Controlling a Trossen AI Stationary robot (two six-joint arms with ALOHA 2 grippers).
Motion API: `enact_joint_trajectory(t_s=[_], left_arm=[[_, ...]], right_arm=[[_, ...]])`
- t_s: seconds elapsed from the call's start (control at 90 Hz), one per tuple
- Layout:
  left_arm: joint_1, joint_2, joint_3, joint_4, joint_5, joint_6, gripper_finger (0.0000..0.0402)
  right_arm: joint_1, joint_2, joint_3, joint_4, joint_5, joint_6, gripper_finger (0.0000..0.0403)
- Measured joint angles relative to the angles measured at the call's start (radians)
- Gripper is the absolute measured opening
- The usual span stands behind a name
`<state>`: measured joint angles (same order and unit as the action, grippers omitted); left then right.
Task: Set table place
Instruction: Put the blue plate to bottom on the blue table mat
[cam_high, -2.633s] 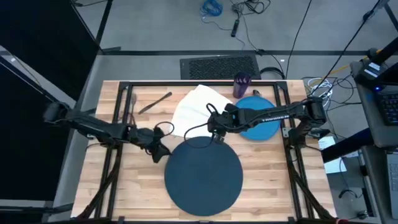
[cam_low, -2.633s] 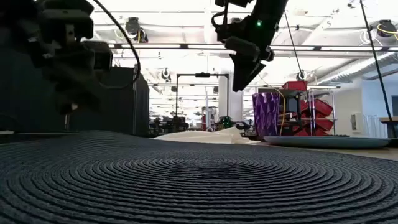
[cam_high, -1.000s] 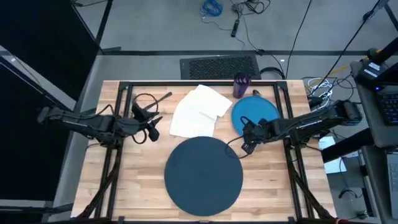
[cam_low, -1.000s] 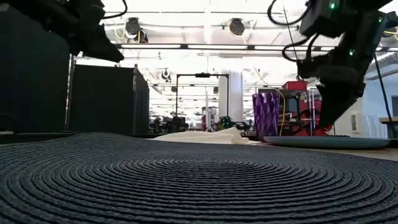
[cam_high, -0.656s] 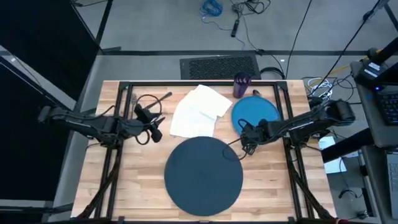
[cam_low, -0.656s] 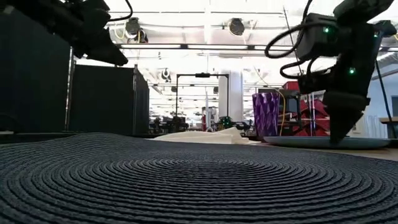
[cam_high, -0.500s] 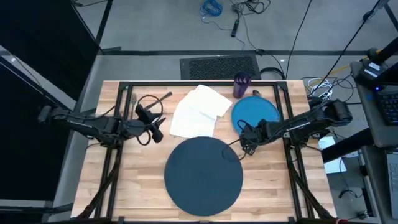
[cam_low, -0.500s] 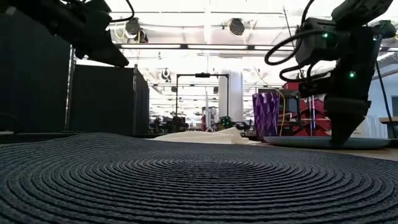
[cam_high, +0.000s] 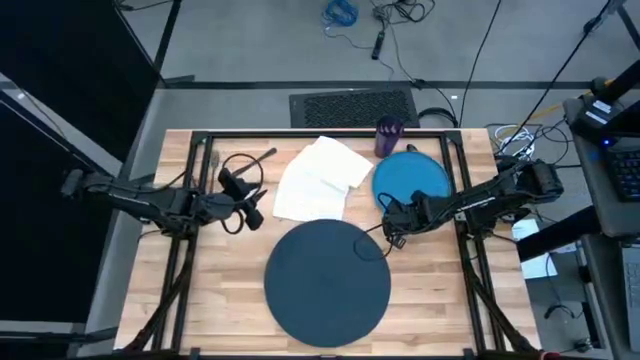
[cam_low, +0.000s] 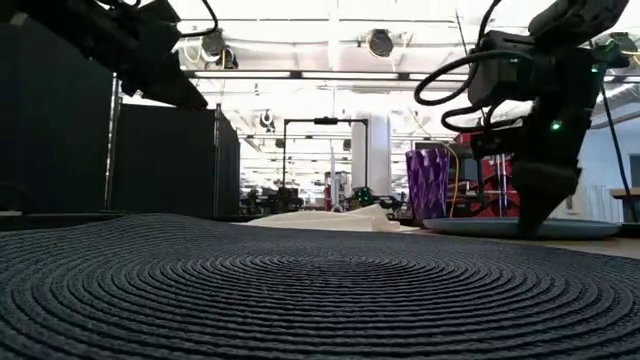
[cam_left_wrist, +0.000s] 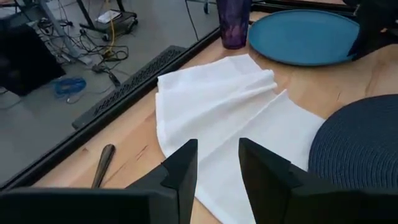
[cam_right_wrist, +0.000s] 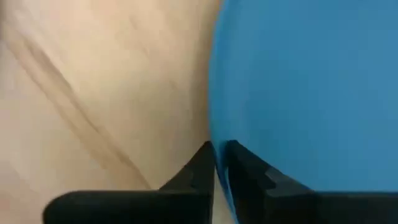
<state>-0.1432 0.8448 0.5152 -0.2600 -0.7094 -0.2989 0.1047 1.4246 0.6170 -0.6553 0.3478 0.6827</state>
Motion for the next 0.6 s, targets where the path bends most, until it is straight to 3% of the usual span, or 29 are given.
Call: enact_joint_trajectory(t_s=[0.144,0.333,0.467,0.6], left_arm=[[0.0,0.0,0.0,0.004,0.002,-0.002,0.0104],[0.0,0.0,0.0,0.005,0.009,0.0,0.0104],[0.0,0.0,0.0,0.008,0.01,0.018,0.0104],[0.0,0.0,0.0,0.008,0.011,0.026,0.0104]], right_arm=[[0.006,0.003,0.054,-0.06,-0.042,0.01,0.0002],[0.071,0.003,0.242,-0.224,-0.062,0.033,0.0001],[0.136,0.002,0.383,-0.335,-0.018,0.067,0.0001],[0.201,0.002,0.491,-0.318,0.018,0.072,0.0001]])
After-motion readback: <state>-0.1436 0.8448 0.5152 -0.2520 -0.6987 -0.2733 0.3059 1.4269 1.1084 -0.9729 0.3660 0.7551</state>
